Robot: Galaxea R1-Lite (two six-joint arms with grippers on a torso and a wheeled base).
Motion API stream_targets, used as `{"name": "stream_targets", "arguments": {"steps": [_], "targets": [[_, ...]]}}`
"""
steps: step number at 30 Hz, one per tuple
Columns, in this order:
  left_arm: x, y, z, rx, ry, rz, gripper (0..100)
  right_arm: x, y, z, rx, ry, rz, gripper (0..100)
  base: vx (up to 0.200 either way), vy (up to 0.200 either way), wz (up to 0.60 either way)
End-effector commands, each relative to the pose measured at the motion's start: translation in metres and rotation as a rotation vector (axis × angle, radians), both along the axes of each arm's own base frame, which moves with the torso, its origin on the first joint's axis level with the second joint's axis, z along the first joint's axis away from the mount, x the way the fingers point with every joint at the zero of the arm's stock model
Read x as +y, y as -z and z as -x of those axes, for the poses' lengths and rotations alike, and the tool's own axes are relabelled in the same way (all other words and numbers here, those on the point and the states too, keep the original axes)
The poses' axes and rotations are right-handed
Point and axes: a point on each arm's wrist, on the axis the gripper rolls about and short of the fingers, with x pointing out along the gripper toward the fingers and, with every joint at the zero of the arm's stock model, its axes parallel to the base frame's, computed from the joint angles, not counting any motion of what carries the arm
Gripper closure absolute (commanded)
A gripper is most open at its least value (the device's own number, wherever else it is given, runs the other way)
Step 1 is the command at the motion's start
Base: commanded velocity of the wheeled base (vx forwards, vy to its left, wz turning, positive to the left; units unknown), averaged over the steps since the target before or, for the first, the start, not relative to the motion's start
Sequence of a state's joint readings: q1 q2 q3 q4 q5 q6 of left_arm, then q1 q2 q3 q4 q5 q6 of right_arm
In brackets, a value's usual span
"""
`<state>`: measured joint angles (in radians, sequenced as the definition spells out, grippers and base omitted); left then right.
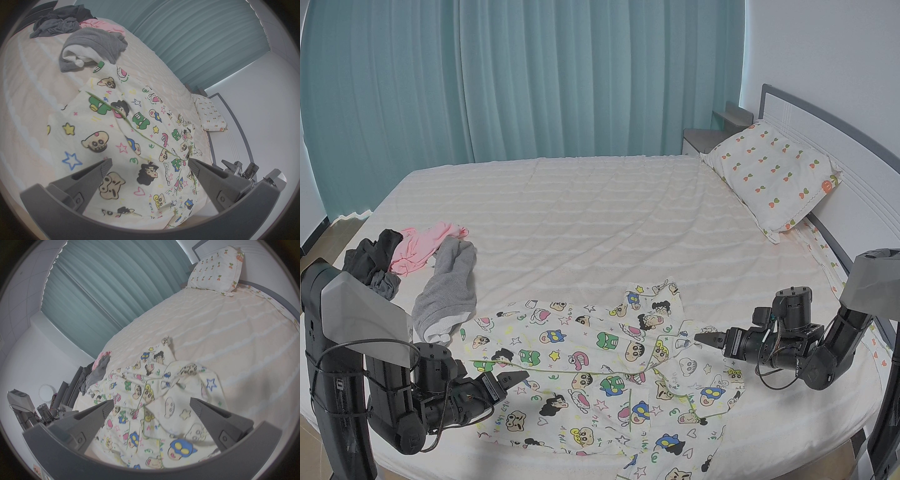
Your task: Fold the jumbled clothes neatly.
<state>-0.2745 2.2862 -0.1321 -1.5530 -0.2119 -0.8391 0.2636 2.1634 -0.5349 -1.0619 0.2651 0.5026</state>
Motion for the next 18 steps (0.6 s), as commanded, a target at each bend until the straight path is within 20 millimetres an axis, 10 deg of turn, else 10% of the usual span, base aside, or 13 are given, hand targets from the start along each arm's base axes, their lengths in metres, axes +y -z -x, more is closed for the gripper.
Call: {"name": "stream_targets", "arguments": {"steps": [1, 18], "targets": [[0.0, -0.002, -0.001, -0.019, -0.003, 0.004, 0, 0.003, -0.002, -0.007, -0.022, -0.002, -0.008, 0, 0.2, 0.0, 0.0], [0.0, 0.001, 0.001, -0.005, -0.002, -0.002, 0, 0.033, 0.014, -0.111, 0.029, -0.005, 0.008, 0, 0.024, 0.0, 0.0]]}}
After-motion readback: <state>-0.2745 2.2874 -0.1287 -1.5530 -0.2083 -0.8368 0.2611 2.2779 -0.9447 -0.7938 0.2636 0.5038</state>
